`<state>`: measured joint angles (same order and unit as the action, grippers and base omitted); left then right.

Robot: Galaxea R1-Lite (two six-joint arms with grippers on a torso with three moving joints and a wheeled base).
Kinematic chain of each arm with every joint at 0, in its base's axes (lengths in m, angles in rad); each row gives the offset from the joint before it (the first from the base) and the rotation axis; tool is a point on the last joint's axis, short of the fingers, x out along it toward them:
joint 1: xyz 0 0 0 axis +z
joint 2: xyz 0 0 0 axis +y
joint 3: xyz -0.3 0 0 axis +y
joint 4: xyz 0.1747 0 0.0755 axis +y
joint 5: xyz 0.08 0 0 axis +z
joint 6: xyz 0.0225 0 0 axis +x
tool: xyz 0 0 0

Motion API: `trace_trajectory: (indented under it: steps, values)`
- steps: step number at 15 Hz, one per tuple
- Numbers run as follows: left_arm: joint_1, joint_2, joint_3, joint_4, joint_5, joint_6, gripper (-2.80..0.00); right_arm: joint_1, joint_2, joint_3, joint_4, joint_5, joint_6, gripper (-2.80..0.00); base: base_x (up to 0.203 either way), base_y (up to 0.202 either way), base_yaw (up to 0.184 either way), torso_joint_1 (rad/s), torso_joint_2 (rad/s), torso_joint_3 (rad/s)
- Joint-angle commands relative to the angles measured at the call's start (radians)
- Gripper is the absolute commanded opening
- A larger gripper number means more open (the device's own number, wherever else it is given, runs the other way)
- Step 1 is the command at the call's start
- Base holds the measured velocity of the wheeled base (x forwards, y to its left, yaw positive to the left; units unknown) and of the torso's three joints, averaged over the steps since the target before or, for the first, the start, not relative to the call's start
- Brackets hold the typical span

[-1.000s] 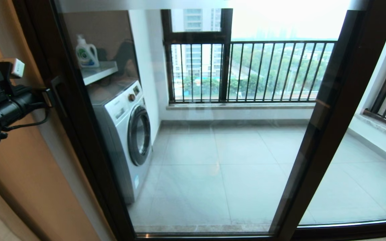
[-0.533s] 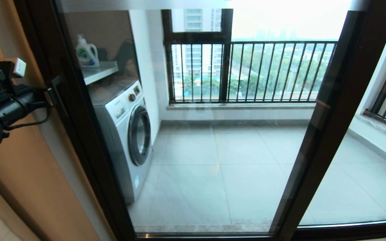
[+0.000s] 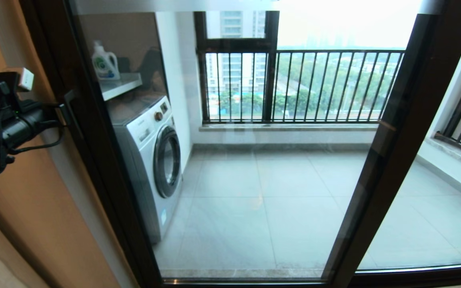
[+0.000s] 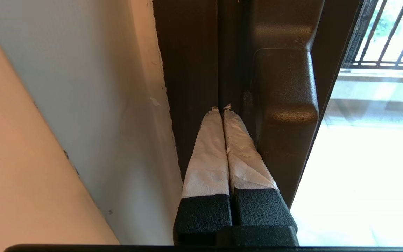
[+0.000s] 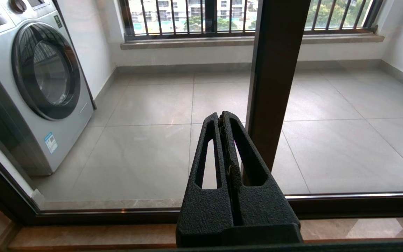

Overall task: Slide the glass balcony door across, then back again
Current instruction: Open the slid door

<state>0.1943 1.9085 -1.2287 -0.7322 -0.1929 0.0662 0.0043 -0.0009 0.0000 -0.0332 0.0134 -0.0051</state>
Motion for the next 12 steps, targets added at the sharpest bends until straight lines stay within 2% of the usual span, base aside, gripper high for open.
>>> trace_trajectory:
  steps: [1, 12]
  values:
    - [-0.006, -0.005, -0.006, -0.007, -0.008, 0.000, -2.80, 0.000, 0.001, 0.012, -0.001, 0.000, 0.000, -2.80, 0.000, 0.000, 0.000, 0.000, 0.00, 0.000]
    - [-0.068, -0.016, -0.003, -0.006, 0.006, 0.000, -2.80, 0.000, 0.001, 0.012, -0.001, 0.000, 0.000, -2.80, 0.000, 0.000, 0.000, 0.000, 0.00, 0.000]
